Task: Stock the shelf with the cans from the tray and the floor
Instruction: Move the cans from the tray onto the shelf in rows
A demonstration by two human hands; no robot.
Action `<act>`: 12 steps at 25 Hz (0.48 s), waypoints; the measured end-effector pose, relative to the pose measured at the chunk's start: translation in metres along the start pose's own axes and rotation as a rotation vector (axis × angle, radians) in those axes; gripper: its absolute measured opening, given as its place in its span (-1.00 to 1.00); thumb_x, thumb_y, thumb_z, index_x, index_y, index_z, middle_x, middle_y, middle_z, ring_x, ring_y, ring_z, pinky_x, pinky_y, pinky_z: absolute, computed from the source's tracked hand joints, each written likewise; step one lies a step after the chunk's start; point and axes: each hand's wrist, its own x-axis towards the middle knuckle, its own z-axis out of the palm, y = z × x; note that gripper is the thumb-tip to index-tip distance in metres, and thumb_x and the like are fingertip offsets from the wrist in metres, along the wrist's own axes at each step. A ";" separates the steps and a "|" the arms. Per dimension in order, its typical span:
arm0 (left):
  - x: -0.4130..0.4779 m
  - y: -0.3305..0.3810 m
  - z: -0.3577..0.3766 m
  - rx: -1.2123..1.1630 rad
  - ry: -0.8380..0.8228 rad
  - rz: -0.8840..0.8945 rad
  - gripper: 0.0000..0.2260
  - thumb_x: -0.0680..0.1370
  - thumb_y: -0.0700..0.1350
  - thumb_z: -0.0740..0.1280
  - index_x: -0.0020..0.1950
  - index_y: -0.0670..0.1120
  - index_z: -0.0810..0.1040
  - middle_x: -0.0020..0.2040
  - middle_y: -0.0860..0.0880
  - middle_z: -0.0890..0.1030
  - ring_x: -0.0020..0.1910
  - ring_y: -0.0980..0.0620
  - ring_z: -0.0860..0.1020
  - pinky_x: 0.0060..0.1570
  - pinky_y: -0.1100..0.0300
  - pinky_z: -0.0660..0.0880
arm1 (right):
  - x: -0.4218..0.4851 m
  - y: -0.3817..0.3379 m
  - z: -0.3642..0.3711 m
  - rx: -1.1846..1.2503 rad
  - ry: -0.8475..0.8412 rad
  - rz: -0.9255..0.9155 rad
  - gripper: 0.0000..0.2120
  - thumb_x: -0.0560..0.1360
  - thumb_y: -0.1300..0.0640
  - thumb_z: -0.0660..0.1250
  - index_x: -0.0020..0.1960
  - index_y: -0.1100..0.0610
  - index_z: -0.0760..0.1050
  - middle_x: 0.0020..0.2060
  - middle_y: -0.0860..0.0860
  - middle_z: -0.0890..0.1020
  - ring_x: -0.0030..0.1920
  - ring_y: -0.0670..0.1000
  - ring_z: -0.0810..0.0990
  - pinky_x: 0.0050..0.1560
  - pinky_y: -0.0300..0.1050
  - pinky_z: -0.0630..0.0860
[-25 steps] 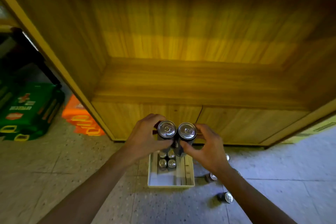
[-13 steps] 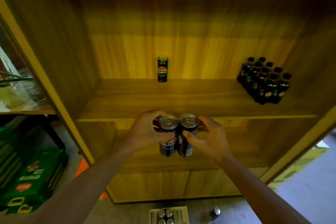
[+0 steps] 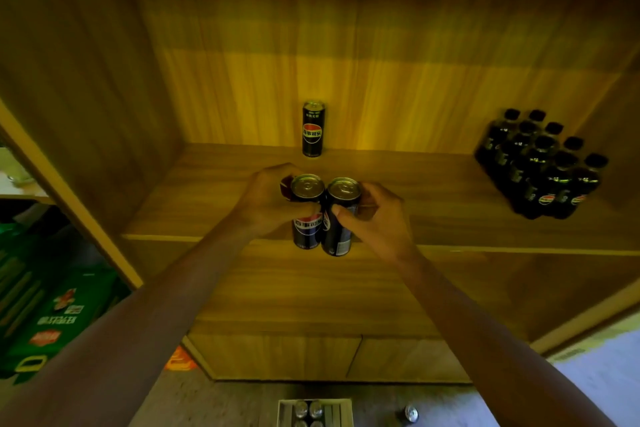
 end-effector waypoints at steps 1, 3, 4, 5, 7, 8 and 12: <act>0.004 -0.003 -0.001 -0.005 0.000 -0.008 -0.50 0.20 0.04 0.58 0.09 -0.10 0.65 0.00 -0.02 0.70 0.05 0.01 0.67 0.06 0.05 0.61 | 0.005 0.003 0.002 0.004 -0.009 -0.003 -0.65 0.40 0.06 0.57 0.15 0.10 0.60 -0.03 -0.17 0.66 -0.02 -0.39 0.59 -0.06 -0.50 0.48; 0.013 -0.009 0.000 -0.014 -0.012 -0.019 -0.50 0.22 0.00 0.60 0.11 -0.11 0.65 0.02 -0.02 0.70 0.06 0.02 0.66 0.07 0.08 0.60 | 0.015 0.009 0.006 0.003 -0.032 -0.003 -0.64 0.40 0.08 0.57 0.16 0.09 0.60 -0.02 -0.16 0.66 -0.02 -0.41 0.58 -0.04 -0.51 0.48; 0.017 -0.011 0.000 -0.016 -0.022 -0.020 -0.53 0.25 -0.06 0.61 0.12 -0.13 0.65 0.03 -0.03 0.69 0.06 0.02 0.66 0.07 0.10 0.59 | 0.018 0.011 0.009 0.002 -0.038 0.001 -0.64 0.40 0.09 0.57 0.16 0.09 0.60 -0.01 -0.15 0.66 -0.02 -0.41 0.58 -0.03 -0.51 0.48; 0.020 -0.014 0.000 -0.021 -0.028 -0.027 -0.56 0.29 -0.14 0.62 0.13 -0.15 0.64 0.03 -0.04 0.69 0.06 0.02 0.66 0.06 0.12 0.58 | 0.020 0.013 0.011 0.013 -0.039 0.012 -0.64 0.41 0.10 0.57 0.17 0.09 0.60 0.00 -0.14 0.66 -0.01 -0.41 0.58 -0.03 -0.51 0.47; 0.025 -0.018 0.000 -0.053 -0.014 -0.058 -0.60 0.32 -0.23 0.61 0.12 -0.15 0.64 0.02 -0.05 0.69 0.06 0.02 0.66 0.05 0.14 0.59 | 0.024 0.014 0.013 0.030 -0.051 0.035 -0.63 0.42 0.11 0.56 0.19 0.06 0.59 0.02 -0.16 0.66 0.02 -0.39 0.58 -0.01 -0.49 0.48; 0.028 -0.018 0.000 -0.062 -0.014 -0.070 -0.61 0.32 -0.24 0.61 0.12 -0.15 0.64 0.02 -0.04 0.70 0.05 0.03 0.66 0.05 0.16 0.59 | 0.027 0.014 0.012 0.033 -0.070 0.045 -0.63 0.43 0.11 0.55 0.21 0.03 0.58 0.04 -0.17 0.66 0.05 -0.37 0.59 0.03 -0.46 0.49; 0.032 -0.018 0.003 -0.075 -0.037 -0.086 -0.55 0.33 -0.23 0.61 0.18 -0.13 0.59 0.07 -0.01 0.67 0.06 0.11 0.64 0.01 0.25 0.57 | 0.029 0.014 0.004 0.062 -0.145 0.096 -0.58 0.45 0.09 0.53 0.28 -0.01 0.52 0.15 -0.21 0.62 0.15 -0.32 0.57 0.23 -0.16 0.57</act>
